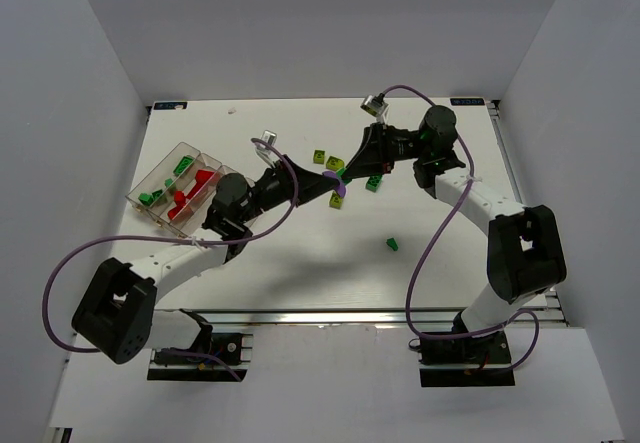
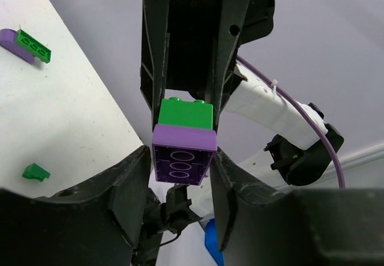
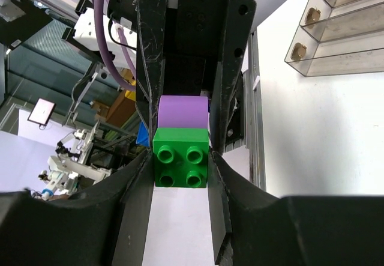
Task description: Sort the legos into containers by color
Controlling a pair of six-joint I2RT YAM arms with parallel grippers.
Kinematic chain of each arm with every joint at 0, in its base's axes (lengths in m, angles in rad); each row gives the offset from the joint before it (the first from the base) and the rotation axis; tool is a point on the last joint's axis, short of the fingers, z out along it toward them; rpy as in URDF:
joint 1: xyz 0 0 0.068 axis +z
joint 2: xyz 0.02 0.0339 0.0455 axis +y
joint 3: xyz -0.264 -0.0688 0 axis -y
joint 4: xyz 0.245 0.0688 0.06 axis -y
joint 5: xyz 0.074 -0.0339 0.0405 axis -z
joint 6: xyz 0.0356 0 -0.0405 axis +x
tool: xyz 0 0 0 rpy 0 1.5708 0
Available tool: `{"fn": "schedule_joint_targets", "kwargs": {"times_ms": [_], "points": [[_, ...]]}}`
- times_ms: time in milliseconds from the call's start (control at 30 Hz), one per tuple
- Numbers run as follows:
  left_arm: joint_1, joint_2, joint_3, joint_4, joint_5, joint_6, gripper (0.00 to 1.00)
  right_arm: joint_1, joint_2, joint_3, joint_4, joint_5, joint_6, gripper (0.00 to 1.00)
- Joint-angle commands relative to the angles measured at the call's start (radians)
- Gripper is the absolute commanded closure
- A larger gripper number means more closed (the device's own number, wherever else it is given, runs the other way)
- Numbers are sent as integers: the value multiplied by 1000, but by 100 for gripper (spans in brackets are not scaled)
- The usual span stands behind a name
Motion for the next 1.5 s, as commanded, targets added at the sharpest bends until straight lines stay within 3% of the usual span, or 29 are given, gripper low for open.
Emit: {"fn": "schedule_joint_targets", "kwargs": {"times_ms": [0,267,333,500,567,800,833,900,933,967,1033,1067,1267,1467], "points": [[-11,7,31,48,29,-15,47,9,1,8,24,6,-14,100],[-11,18,24,142,60,-50,80,7,6,7,-8,-4,-43,100],[-10,11,27,116,63,-34,100,6,9,20,-23,-10,-67,100],[13,-42,16,-36,61,43,100,-36,20,72,-164,-17,-182,100],[36,-74,-11,-57,78,43,100,-69,30,114,-257,-10,-299,100],[226,-201,-59,-194,161,81,100,-139,63,181,-449,8,-487,100],[248,-212,-52,-294,170,101,100,-140,61,197,-574,17,-536,100],[323,-223,-7,-503,150,246,100,-139,63,290,-800,96,-813,100],[346,-214,78,-763,82,312,100,-134,70,324,-991,121,-983,100],[366,-177,127,-900,26,448,100,-134,72,377,-1061,176,-1044,100],[415,-122,265,-1203,-114,547,100,-134,66,398,-1141,224,-1124,100],[426,-91,307,-1270,-256,618,100,-132,60,402,-1192,247,-1149,100],[447,161,612,-1544,-647,823,100,-134,13,367,-1244,325,-1282,100],[449,394,810,-1673,-808,980,100,-134,-6,338,-1264,344,-1328,100]]}}
